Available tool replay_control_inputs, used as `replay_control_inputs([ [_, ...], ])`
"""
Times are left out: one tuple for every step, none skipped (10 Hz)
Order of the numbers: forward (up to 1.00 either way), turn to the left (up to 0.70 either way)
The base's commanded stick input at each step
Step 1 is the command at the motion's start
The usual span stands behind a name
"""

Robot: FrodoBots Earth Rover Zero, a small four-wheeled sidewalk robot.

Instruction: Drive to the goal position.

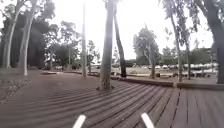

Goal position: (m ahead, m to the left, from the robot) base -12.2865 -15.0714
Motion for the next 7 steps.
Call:
replay_control_inputs([
  [1.0, -0.36],
  [1.0, -0.36],
  [1.0, -0.36],
  [1.0, -0.36],
  [1.0, -0.36],
  [1.0, -0.36],
  [1.0, -0.36],
])
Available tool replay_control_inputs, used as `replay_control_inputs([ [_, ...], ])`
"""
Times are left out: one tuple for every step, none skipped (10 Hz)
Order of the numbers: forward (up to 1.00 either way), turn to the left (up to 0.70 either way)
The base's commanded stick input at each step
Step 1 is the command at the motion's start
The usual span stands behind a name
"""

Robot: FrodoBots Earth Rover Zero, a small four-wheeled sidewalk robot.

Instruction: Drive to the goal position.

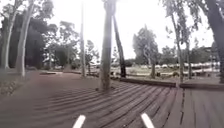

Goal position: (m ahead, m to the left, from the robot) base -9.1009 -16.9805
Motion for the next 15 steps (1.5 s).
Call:
replay_control_inputs([
  [1.0, -0.36],
  [1.0, -0.36],
  [1.0, -0.36],
  [0.91, -0.36],
  [0.66, -0.3],
  [0.07, -0.03],
  [0.0, 0.0],
  [0.0, 0.0],
  [-0.19, 0.0],
  [-0.81, 0.0],
  [-0.91, 0.0],
  [-0.9, 0.0],
  [-0.89, 0.0],
  [-0.89, 0.13],
  [-0.89, 0.27],
])
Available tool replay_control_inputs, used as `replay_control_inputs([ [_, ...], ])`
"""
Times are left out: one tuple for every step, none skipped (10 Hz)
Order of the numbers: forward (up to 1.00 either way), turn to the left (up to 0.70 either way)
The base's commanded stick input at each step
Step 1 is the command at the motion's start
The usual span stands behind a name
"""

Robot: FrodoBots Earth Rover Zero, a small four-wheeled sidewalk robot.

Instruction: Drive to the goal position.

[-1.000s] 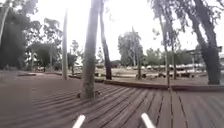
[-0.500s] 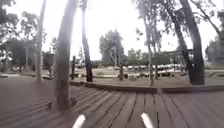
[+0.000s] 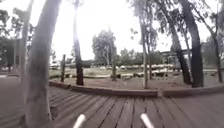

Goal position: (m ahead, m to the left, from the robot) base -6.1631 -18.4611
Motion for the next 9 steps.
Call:
replay_control_inputs([
  [-0.9, 0.36],
  [-0.91, 0.37],
  [-0.91, 0.37],
  [-0.91, 0.37],
  [-0.92, 0.37],
  [-0.93, 0.37],
  [-0.93, 0.37],
  [-0.93, 0.37],
  [-0.94, 0.38],
])
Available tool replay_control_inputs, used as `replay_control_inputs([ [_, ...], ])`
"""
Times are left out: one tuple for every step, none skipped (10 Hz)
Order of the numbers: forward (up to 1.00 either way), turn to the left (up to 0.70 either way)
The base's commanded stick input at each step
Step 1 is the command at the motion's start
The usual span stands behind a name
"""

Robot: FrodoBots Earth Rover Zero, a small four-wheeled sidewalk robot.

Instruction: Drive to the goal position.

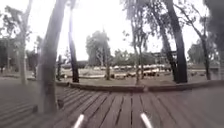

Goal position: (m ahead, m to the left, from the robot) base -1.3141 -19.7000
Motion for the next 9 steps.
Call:
replay_control_inputs([
  [-0.94, 0.38],
  [-0.95, 0.38],
  [-0.95, 0.38],
  [-0.95, 0.38],
  [-0.95, 0.38],
  [-0.95, 0.38],
  [-0.95, 0.38],
  [-0.94, 0.38],
  [-0.45, 0.18],
])
